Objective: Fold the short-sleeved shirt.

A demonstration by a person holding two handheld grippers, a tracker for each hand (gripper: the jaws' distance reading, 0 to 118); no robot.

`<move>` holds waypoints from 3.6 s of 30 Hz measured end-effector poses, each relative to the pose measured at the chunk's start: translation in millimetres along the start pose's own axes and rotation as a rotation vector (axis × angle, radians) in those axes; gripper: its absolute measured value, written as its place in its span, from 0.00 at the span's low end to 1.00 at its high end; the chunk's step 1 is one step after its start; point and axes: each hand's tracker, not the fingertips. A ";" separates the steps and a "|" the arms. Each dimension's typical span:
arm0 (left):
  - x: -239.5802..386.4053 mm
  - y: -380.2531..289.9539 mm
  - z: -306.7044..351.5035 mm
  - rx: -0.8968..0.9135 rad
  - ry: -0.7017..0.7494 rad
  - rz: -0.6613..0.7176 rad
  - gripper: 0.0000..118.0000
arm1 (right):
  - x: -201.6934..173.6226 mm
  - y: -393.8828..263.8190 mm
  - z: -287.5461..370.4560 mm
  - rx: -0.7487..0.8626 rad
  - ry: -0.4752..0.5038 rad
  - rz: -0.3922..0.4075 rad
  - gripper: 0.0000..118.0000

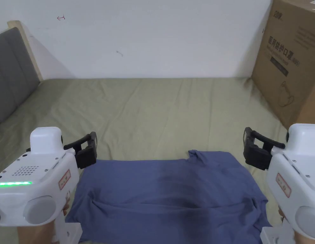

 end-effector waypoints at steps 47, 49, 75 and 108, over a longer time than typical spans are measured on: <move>-83.4 -147.5 -346.9 -0.855 0.003 -0.054 0.37 | 11.7 -87.7 -219.5 -0.334 -0.011 -0.019 0.00; -75.9 -143.5 -342.6 -0.843 0.033 -0.054 0.04 | 23.4 -94.8 -235.9 -0.371 -0.024 -0.060 0.00; -84.6 -82.3 -234.1 -0.645 -0.046 0.090 0.03 | 59.8 -133.9 -278.8 -0.637 0.057 0.007 0.02; -96.1 -199.6 -59.2 -0.793 0.046 0.140 0.07 | 92.7 -218.1 -47.7 -0.765 -0.022 -0.238 0.05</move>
